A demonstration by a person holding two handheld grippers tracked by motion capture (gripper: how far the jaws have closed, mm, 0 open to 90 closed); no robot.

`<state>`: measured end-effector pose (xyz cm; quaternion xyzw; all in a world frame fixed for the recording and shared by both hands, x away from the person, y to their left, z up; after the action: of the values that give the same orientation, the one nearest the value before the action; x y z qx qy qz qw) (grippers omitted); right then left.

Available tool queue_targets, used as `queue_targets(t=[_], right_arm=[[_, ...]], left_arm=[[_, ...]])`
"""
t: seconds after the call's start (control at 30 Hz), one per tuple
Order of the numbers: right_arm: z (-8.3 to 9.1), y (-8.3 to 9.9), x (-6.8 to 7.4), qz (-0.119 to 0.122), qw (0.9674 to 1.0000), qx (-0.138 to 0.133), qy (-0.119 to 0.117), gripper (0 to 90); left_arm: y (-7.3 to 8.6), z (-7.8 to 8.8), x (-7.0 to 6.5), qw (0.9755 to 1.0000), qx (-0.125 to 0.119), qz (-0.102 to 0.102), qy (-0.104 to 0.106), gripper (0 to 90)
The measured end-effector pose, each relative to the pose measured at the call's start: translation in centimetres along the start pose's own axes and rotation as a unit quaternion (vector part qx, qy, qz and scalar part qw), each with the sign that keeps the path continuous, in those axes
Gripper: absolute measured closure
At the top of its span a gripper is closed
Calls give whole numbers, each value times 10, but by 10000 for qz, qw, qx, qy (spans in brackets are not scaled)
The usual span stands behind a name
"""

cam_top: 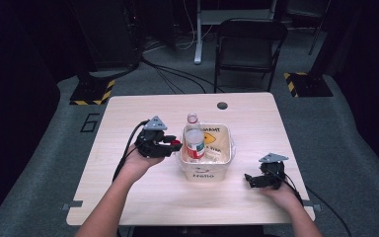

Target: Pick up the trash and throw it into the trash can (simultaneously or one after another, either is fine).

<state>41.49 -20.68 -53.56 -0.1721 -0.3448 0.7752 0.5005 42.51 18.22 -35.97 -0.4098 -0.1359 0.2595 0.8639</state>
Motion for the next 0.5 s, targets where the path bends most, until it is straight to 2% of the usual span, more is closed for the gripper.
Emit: queue_targets(t=[0.5], right_arm=[[0,0,0,4,10000,-1,1,0]], left_arm=[[-10,-23,-8,9999,32,-101,135,585]])
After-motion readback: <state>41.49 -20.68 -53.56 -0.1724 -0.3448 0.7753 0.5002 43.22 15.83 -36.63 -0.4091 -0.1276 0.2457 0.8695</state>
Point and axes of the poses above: each handheld gripper's, and its own axes: z roughly backward along the jaws, y roughly out of its underside, x roughly to its left, the point moved 1 cm from there along -z, roughly forward along the jaws, and after that the axes turned 6 degrees about -z, right-handed, at the moved point
